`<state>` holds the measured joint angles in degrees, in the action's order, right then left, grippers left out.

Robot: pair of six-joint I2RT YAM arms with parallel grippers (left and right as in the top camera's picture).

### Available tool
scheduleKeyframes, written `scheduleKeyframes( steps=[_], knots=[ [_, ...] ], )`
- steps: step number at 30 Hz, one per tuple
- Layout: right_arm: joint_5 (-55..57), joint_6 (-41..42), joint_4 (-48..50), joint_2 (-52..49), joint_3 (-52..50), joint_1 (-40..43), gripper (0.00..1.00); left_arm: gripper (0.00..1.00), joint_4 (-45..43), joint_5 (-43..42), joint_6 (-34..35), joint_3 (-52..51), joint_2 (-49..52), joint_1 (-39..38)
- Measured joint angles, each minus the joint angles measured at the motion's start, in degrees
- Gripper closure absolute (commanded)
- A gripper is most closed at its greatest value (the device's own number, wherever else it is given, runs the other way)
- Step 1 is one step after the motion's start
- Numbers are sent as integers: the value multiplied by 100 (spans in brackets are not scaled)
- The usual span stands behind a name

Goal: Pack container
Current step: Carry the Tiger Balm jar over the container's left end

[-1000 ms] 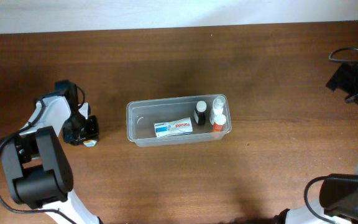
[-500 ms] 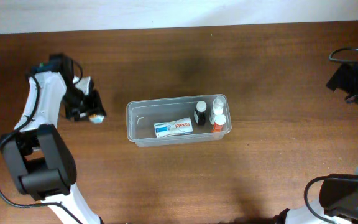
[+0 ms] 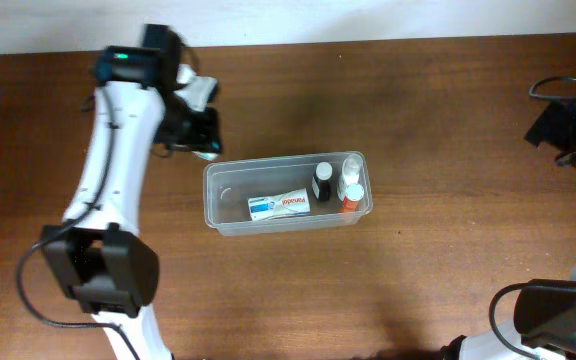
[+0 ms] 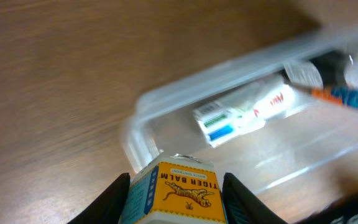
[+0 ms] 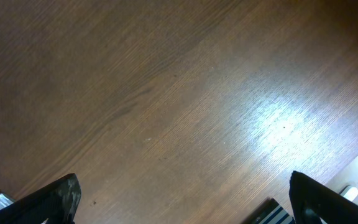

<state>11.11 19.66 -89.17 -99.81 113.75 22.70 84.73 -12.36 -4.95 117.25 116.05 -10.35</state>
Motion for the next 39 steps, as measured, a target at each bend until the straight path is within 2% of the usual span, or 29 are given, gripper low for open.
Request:
scheduleKeyframes(
  steps=[5,14,18,22,27,39],
  knots=[
    [-2,2,0,0,0,0,2,74,-2,387,46,-2,11,-756],
    [0,0,0,0,0,0,2,75,-240,903,852,-664,87,-1410],
    [0,2,0,0,0,0,2,76,-688,968,1172,-1237,98,-1478],
    [-2,2,0,0,0,0,2,82,-1093,1001,1436,-1773,118,-1471],
    [-2,2,0,0,0,0,2,82,-1558,1126,1856,-2258,144,-1471],
    [-2,2,0,0,0,0,2,82,-2129,1587,2865,-2428,151,-1460]
  ],
)
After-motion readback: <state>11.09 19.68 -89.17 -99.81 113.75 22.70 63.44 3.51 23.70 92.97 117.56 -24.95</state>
